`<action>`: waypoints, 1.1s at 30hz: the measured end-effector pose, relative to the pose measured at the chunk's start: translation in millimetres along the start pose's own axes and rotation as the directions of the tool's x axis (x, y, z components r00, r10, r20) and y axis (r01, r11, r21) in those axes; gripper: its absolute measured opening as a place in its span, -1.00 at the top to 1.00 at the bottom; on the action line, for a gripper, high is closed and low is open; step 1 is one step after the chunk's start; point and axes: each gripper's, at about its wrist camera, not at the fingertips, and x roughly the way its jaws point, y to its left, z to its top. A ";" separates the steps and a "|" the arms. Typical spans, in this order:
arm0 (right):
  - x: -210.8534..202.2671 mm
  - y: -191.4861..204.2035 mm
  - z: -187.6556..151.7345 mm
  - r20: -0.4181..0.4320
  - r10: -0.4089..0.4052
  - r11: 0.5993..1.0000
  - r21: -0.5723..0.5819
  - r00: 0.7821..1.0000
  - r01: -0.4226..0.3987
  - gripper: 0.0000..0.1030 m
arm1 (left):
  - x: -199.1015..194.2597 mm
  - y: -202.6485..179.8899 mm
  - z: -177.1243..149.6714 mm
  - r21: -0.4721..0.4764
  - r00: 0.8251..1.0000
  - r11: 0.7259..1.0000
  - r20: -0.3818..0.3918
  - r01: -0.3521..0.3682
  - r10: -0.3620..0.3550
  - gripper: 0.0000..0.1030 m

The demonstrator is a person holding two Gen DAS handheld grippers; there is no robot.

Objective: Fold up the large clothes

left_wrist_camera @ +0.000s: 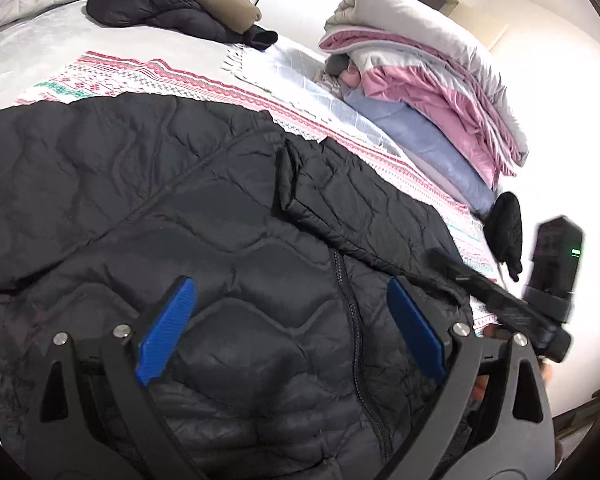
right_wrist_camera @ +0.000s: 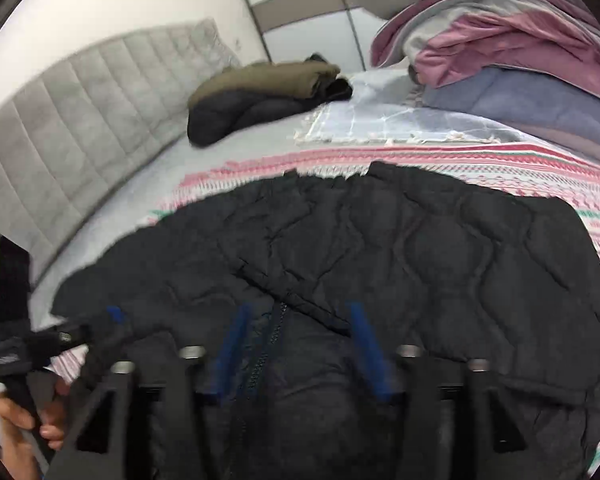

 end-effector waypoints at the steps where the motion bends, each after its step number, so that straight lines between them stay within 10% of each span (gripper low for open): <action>1: -11.3 -5.4 -0.8 0.031 -0.006 1.000 0.029 1.000 0.005 -0.37 | 5.0 -1.6 3.7 0.006 1.000 1.000 -0.008 -0.005 0.006 -0.86; 12: -69.6 -92.0 -9.4 0.069 -0.399 0.908 0.168 0.914 0.384 -0.40 | 103.6 -12.4 57.6 -0.005 0.991 0.998 -0.115 -0.067 0.066 -0.55; 14: -74.6 -107.9 -10.3 0.066 -0.402 0.903 0.196 0.913 0.383 -0.40 | 119.8 -8.7 59.3 -0.029 0.987 0.997 -0.144 -0.074 0.069 -0.28; 17: -81.7 -131.7 -15.2 0.052 -0.401 0.895 0.235 0.915 0.379 -0.40 | 127.4 -12.9 55.2 -0.013 0.983 0.999 -0.177 -0.050 0.047 0.67; 19: -84.6 -143.6 -17.4 0.045 -0.407 0.888 0.255 0.912 0.383 -0.40 | 114.3 -21.4 52.7 0.006 0.986 0.999 -0.160 -0.043 0.044 0.84; 25: -99.0 -157.9 -19.4 0.057 -0.431 0.871 0.289 0.901 0.398 -0.40 | 48.5 -47.2 28.8 0.044 0.988 0.997 -0.138 -0.070 0.075 0.85; 30: -89.6 -145.9 -18.0 0.053 -0.421 0.883 0.251 0.905 0.396 -0.40 | 72.6 -44.6 -0.3 0.175 0.936 0.972 -0.285 -0.159 0.205 0.78; 33: -65.3 -134.7 -22.7 0.013 -0.435 0.888 0.169 0.900 0.427 -0.40 | 60.5 -45.4 4.0 0.173 0.952 0.968 -0.217 -0.182 0.218 0.49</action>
